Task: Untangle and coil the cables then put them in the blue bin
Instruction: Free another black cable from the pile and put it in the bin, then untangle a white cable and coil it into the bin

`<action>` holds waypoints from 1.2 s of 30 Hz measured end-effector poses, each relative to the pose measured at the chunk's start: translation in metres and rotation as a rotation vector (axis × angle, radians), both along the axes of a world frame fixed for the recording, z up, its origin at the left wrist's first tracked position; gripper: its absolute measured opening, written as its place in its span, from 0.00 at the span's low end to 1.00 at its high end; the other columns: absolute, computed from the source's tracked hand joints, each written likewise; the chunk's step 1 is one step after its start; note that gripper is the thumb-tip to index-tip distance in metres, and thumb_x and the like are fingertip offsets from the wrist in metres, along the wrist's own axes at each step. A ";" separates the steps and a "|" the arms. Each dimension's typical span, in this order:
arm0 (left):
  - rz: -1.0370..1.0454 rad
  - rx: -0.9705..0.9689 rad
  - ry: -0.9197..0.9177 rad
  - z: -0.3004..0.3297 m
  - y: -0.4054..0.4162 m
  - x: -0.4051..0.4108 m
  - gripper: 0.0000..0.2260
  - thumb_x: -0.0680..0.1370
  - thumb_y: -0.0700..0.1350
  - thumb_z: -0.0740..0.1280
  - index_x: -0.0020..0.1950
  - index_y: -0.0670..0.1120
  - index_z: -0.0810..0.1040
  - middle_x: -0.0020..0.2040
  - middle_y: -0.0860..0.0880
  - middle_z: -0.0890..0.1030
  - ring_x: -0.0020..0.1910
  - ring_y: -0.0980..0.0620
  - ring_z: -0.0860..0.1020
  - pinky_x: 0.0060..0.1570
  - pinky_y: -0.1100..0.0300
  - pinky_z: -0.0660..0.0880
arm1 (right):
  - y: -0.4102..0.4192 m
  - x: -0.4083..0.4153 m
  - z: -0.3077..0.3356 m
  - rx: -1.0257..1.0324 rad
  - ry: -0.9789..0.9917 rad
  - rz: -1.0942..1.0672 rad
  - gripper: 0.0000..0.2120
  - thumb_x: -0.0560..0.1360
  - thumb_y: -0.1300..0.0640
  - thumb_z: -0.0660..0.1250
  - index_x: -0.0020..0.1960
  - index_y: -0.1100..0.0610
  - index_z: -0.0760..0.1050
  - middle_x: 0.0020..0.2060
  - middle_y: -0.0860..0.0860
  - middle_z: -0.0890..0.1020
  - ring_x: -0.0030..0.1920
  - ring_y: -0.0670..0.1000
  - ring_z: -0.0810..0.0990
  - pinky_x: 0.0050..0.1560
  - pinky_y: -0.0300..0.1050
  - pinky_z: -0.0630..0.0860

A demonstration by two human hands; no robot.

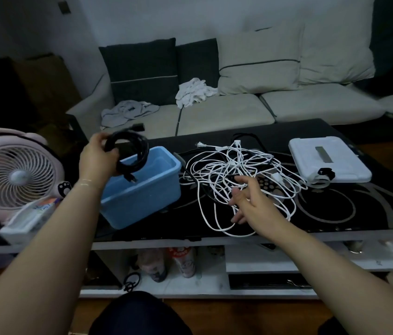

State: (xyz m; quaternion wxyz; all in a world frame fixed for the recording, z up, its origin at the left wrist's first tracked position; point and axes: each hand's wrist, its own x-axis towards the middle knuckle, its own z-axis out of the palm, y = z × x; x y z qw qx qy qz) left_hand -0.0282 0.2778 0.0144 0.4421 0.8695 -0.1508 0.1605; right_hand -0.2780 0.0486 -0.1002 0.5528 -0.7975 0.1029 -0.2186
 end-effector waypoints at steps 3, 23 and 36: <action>0.085 0.226 0.165 -0.014 0.014 0.016 0.17 0.76 0.39 0.66 0.64 0.40 0.72 0.55 0.39 0.77 0.39 0.42 0.79 0.32 0.51 0.81 | 0.006 0.002 -0.004 -0.047 0.044 0.036 0.33 0.65 0.21 0.51 0.63 0.37 0.58 0.46 0.47 0.79 0.33 0.47 0.83 0.41 0.53 0.80; 0.210 1.259 0.030 -0.029 0.023 0.008 0.13 0.78 0.41 0.61 0.62 0.43 0.77 0.57 0.42 0.78 0.56 0.42 0.76 0.52 0.50 0.75 | 0.006 -0.001 0.001 -0.342 0.305 0.084 0.25 0.77 0.35 0.52 0.70 0.46 0.56 0.42 0.46 0.77 0.38 0.46 0.81 0.47 0.52 0.78; -0.105 0.520 -0.167 -0.020 -0.040 -0.048 0.14 0.81 0.51 0.60 0.55 0.45 0.80 0.51 0.40 0.82 0.53 0.37 0.78 0.47 0.51 0.71 | -0.005 0.005 0.001 -0.431 0.370 -0.007 0.12 0.80 0.50 0.57 0.63 0.50 0.69 0.45 0.45 0.79 0.45 0.48 0.78 0.46 0.47 0.74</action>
